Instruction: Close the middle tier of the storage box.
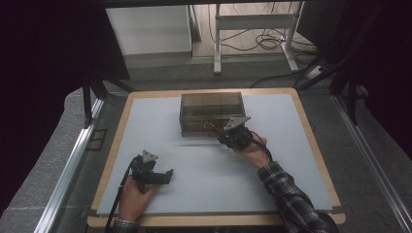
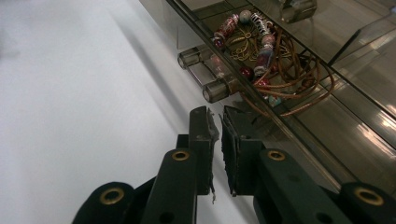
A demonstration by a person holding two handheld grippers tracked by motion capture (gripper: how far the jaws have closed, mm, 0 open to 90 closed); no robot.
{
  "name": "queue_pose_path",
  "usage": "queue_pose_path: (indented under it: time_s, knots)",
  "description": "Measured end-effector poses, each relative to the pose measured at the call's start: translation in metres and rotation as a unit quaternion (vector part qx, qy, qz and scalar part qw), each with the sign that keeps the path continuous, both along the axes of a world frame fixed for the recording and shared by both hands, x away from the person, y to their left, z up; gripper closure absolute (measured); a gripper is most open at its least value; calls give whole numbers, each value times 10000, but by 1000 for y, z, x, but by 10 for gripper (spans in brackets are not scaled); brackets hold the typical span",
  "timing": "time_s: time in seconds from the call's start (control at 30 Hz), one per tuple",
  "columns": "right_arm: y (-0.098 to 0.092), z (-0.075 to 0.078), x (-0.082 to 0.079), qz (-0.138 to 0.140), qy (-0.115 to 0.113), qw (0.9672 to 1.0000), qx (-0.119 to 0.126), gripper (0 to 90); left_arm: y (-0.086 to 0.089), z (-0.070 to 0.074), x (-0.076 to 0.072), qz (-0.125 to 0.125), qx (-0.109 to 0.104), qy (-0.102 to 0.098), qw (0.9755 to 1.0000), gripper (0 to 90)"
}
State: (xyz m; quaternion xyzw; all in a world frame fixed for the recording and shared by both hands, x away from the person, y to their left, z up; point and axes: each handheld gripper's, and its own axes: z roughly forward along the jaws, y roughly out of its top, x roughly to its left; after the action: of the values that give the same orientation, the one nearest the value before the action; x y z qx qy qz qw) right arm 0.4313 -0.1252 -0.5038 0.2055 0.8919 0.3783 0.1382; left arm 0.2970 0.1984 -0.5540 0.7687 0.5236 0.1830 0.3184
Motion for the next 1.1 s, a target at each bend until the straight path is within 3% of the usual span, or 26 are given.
queue_pose_path:
  time_s: [1.1]
  knots:
    - [2,0,11,-69,-25,10000,16,809,0,0,0,-1,1,-1,10000,0]
